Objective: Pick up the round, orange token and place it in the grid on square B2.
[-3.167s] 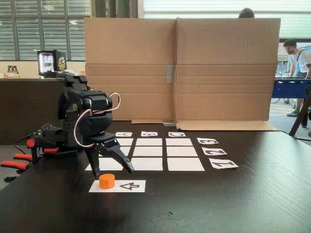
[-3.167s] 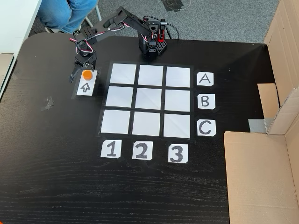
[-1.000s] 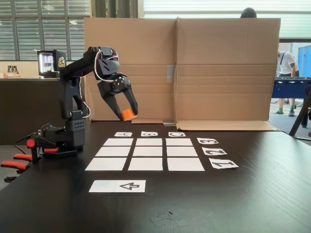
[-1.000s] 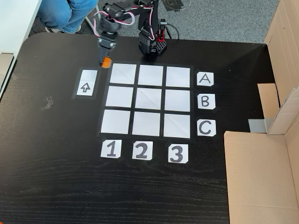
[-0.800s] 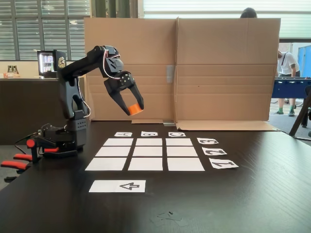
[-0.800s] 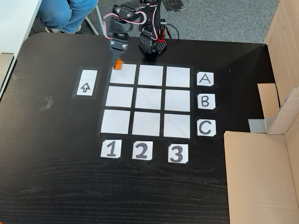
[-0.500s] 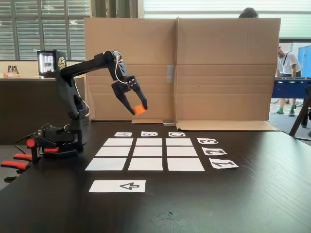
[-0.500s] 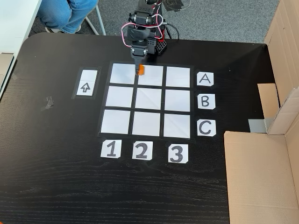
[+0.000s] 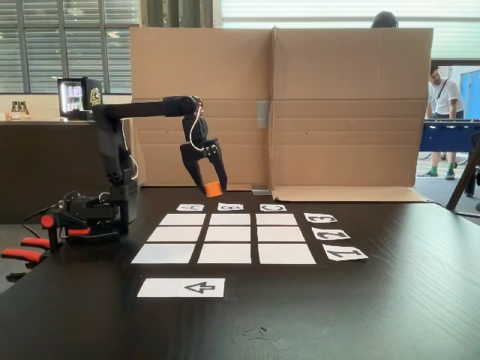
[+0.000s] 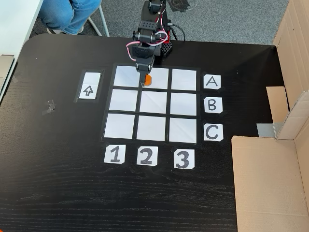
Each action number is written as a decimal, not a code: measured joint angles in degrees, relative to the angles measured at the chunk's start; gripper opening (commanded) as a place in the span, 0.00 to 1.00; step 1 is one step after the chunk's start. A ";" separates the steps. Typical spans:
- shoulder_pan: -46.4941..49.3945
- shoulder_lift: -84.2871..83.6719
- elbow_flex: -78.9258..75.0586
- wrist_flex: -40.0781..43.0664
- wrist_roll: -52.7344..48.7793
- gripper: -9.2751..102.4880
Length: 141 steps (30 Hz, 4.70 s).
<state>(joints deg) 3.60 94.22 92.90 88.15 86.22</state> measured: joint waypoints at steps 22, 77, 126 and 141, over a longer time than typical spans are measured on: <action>-3.08 -20.57 -5.98 -5.98 4.57 0.07; 14.85 33.22 47.46 -36.83 1.23 0.94; 89.56 96.06 79.10 -36.91 -0.70 0.08; 89.56 96.06 79.10 -36.91 -0.70 0.08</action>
<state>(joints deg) 93.16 190.28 172.00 51.24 85.52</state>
